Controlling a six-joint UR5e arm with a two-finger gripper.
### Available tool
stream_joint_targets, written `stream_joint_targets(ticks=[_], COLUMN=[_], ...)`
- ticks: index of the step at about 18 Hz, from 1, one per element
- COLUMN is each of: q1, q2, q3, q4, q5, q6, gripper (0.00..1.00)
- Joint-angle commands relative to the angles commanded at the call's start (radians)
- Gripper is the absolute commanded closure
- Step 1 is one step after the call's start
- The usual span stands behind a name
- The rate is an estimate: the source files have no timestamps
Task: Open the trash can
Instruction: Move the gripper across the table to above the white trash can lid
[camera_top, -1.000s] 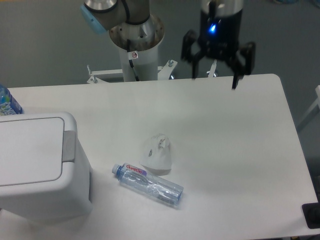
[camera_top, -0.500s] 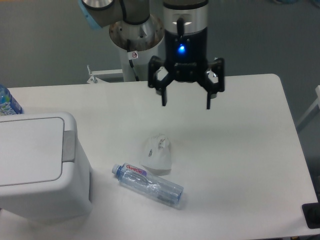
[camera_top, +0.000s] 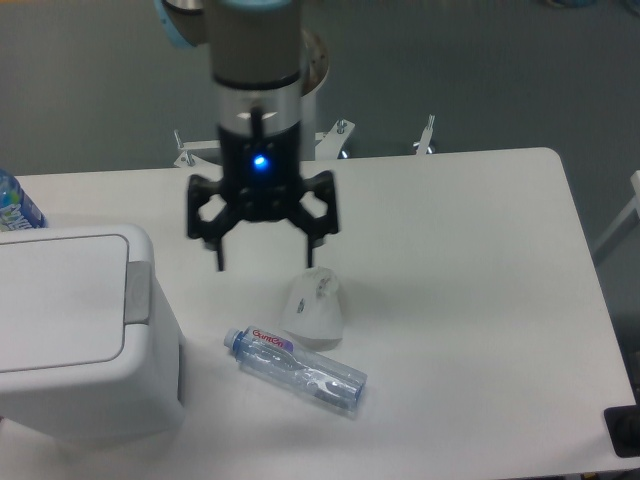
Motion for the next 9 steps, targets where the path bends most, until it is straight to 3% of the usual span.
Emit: stream_joint_targets(ticks=[9], q1=[-0.060], q2=[-0.005], q3=[-0.006], q4=[0.017], q5=[0.000], q6=[-0.023], gripper=[0.00])
